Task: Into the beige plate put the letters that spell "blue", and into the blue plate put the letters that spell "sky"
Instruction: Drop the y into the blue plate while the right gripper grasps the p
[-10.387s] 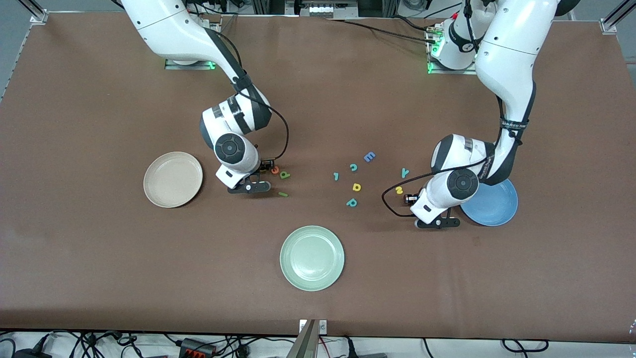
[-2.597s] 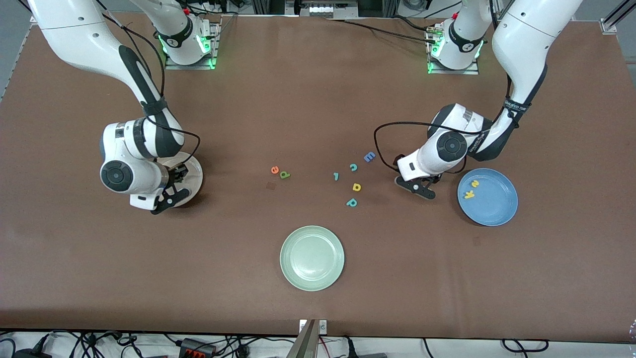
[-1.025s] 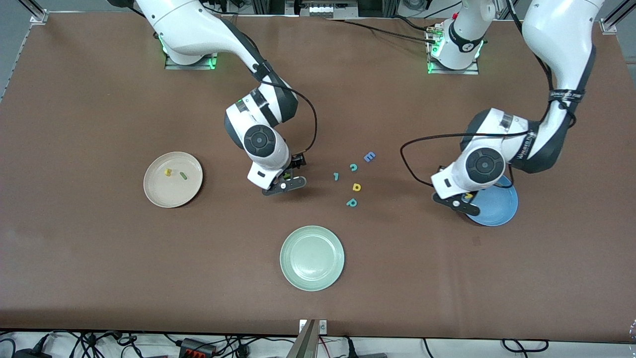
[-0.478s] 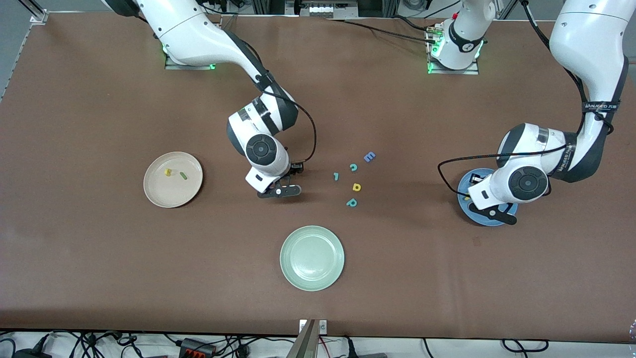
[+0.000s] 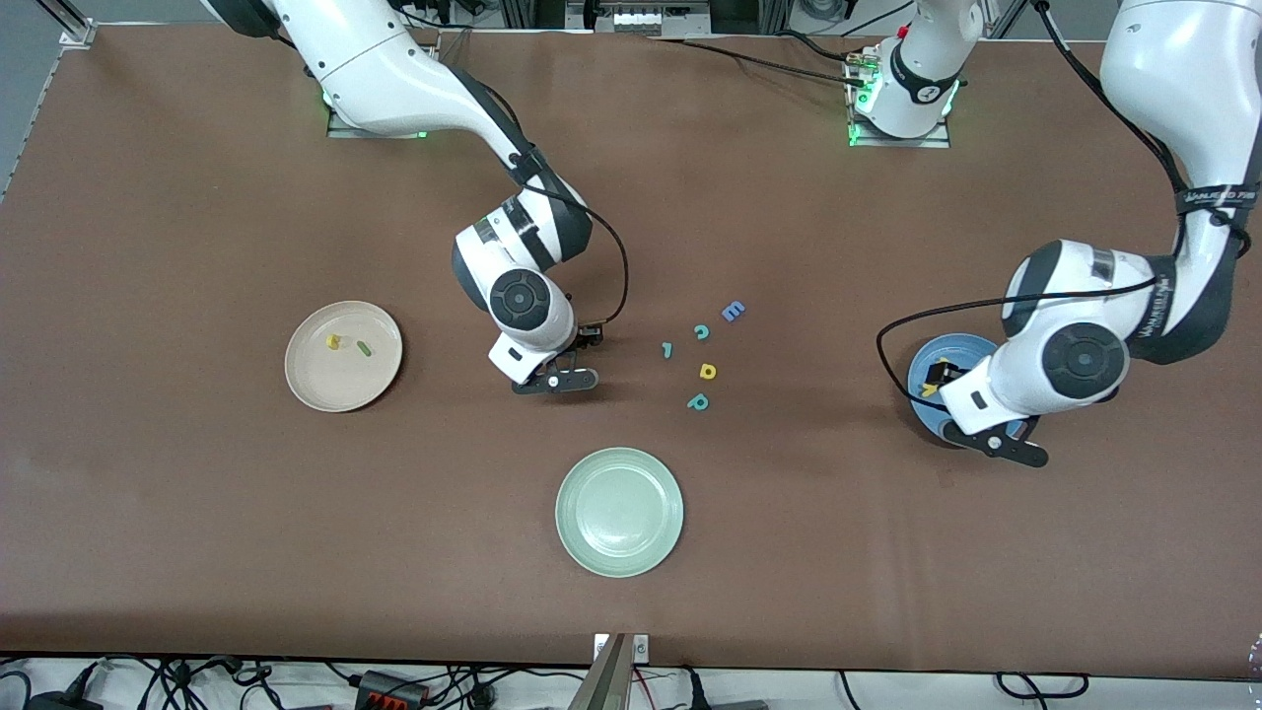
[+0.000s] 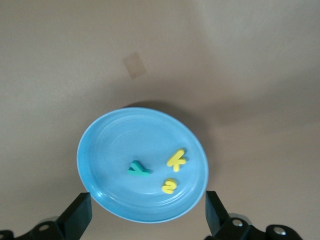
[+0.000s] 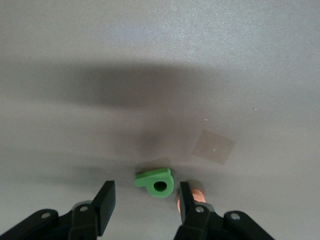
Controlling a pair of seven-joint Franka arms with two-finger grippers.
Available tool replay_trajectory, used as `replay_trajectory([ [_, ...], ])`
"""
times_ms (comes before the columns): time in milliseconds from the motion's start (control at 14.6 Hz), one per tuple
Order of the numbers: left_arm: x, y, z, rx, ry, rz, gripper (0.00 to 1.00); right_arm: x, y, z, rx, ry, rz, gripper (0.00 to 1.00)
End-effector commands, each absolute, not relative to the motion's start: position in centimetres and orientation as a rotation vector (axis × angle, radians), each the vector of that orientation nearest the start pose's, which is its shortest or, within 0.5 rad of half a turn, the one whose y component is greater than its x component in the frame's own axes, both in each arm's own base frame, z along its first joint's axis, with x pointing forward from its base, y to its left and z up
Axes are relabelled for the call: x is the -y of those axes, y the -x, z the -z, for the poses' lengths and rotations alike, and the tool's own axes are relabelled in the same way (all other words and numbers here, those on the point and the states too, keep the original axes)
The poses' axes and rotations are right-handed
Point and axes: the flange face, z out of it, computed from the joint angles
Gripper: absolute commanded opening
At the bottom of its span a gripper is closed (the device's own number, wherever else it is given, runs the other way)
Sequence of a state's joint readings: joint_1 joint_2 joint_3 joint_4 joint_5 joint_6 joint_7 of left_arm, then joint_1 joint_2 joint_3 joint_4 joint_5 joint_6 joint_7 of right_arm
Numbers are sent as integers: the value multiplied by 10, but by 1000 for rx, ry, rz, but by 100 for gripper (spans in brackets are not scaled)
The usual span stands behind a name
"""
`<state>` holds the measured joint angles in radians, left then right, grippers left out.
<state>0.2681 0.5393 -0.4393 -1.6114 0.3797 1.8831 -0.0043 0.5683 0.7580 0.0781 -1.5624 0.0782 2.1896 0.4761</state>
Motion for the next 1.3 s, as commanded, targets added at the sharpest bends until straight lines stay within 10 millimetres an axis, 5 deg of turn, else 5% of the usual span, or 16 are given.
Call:
replay_trajectory([
  [0,57,-669,-378,-385,2982,-331,100,-420,-551,-181,143,3095,-252,60],
  [273,68,-648,-437,-258,2920,-487,100,-419,-549,-170,184,3125,-251,59],
  [547,74,-622,-513,-160,3019,-407,100,-418,-549,-169,191,3125,-253,45],
  [820,63,-598,-571,-36,3100,-296,100,-424,-559,-184,205,3107,-208,45],
  [1025,33,-570,-595,135,3266,-112,100,-425,-560,-186,202,3103,-204,45],
  [1230,20,-551,-609,156,3222,127,100,-424,-561,-185,200,3105,-202,45],
])
